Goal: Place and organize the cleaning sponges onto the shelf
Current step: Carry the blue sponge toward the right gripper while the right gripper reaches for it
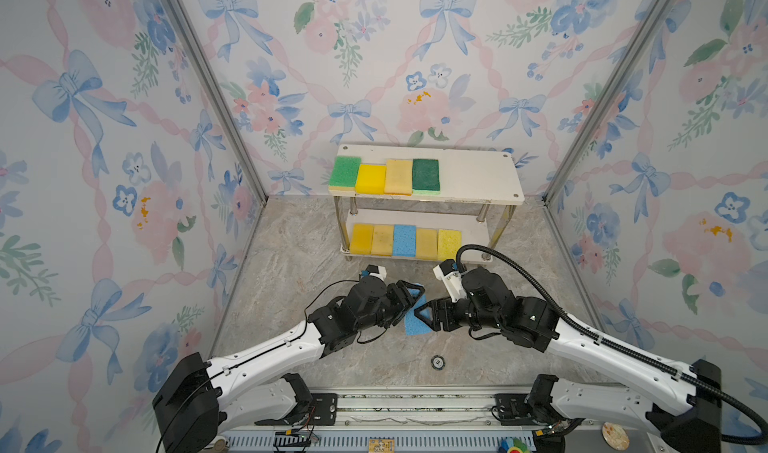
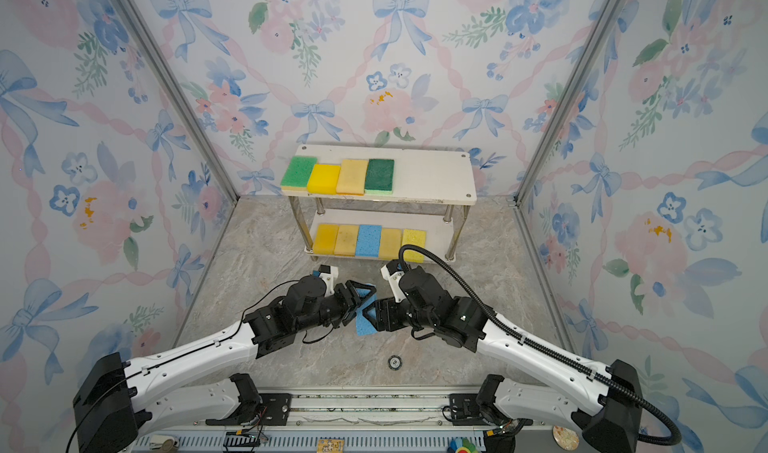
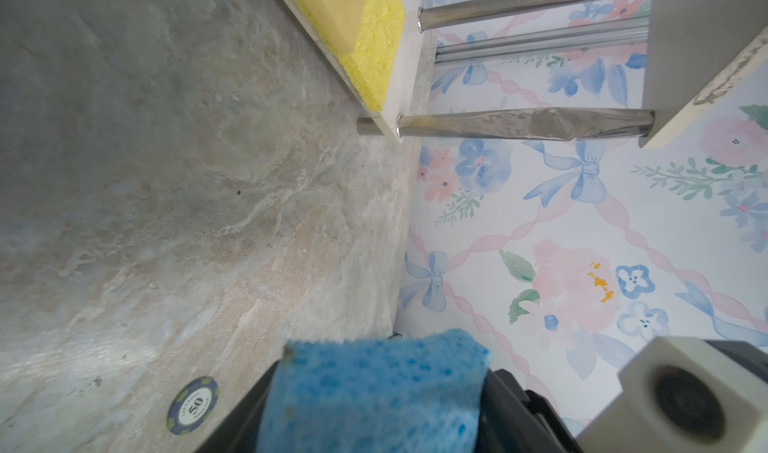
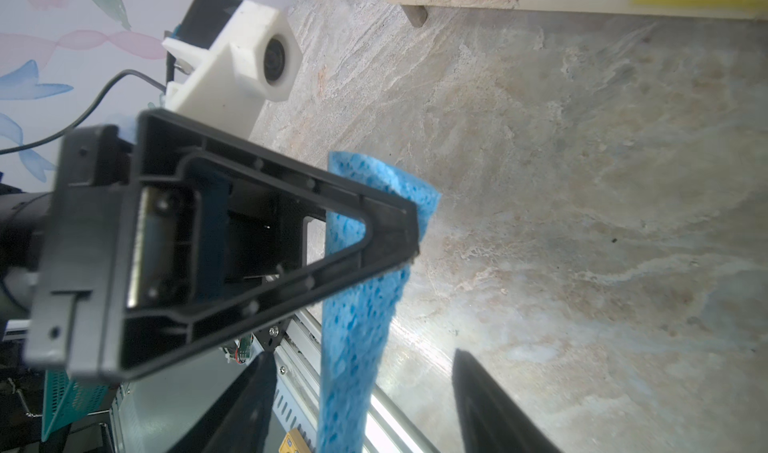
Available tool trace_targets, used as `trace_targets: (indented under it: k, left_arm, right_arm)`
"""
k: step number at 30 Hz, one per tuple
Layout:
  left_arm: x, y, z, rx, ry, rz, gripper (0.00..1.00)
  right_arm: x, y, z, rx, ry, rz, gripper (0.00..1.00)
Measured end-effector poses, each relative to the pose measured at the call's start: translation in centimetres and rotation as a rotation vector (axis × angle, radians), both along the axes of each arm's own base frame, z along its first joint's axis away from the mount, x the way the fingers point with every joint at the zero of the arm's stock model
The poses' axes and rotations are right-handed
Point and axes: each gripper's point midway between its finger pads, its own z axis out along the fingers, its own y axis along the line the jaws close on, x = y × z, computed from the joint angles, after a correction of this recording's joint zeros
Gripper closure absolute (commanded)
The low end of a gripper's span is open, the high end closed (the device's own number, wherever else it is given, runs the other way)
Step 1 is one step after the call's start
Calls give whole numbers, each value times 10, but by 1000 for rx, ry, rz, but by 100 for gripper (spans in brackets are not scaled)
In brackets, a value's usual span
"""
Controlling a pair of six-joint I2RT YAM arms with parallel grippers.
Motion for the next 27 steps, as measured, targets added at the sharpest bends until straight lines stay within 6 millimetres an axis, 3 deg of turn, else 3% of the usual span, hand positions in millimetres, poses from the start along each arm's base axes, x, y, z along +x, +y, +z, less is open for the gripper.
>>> trace_targets:
  k: [6,17,20,27]
  left_arm:
    - [3,-5,22,-41,-33,-1,33]
    - [2,-5,25,-46,-39,-4,27]
    - [2,-5,27,-47,-48,-5,22]
    - [1,0,42,-54,-118,-19,16]
  right_arm:
    - [3,5,7,14,-8,4,47]
    - [3,9,17,55,-12,-5,83]
    - [3,10,18,62,-9,-8,88]
    - [2,8,25,77,-22,-16,90]
